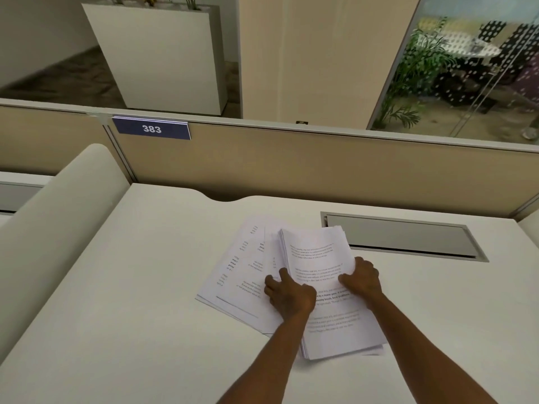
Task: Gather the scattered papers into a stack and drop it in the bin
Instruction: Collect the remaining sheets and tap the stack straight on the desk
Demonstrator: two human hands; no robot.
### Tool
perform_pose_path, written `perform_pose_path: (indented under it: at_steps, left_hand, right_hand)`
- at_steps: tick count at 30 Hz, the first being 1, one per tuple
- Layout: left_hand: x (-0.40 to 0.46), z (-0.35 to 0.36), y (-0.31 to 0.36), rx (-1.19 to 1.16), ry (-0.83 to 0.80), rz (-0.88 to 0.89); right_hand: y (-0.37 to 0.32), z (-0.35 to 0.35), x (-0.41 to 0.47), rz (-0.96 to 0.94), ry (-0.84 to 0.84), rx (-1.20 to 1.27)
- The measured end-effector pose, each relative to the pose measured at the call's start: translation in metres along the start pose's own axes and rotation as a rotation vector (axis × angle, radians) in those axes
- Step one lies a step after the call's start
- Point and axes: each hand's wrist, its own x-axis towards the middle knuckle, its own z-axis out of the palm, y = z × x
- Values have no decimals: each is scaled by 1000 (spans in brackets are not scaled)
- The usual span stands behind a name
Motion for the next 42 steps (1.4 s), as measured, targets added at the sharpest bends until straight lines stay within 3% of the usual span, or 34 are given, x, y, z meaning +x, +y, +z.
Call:
perform_pose_path:
  at_steps: [7, 14, 18, 21, 25, 29, 37, 42]
  left_hand:
    - [1, -1, 9, -111, -46, -22]
    - [-25, 17, 13, 113, 89, 377]
    - [-13, 5, 9, -2, 95, 243]
    - [6, -12, 3, 78, 69, 74]
    - [20, -26, 1, 170, 71, 15]
    - [26, -28, -3, 166, 30, 18]
    - [34, -33, -9, 98, 28, 91]
    - [36, -37, -12, -137, -48, 131]
  right_hand:
    - [3, 12, -4, 4, 89, 50]
    - [17, 14, -4, 61, 65, 322]
    - [14, 16, -7, 74, 75, 311]
    - [6, 21, -8, 84, 81, 202]
    - [-5, 28, -11, 108, 125, 106]
    - [-8, 29, -11, 103, 128, 107]
    - [-7, 28, -22, 129, 89, 345]
    - [-6, 26, -41, 135, 109, 567]
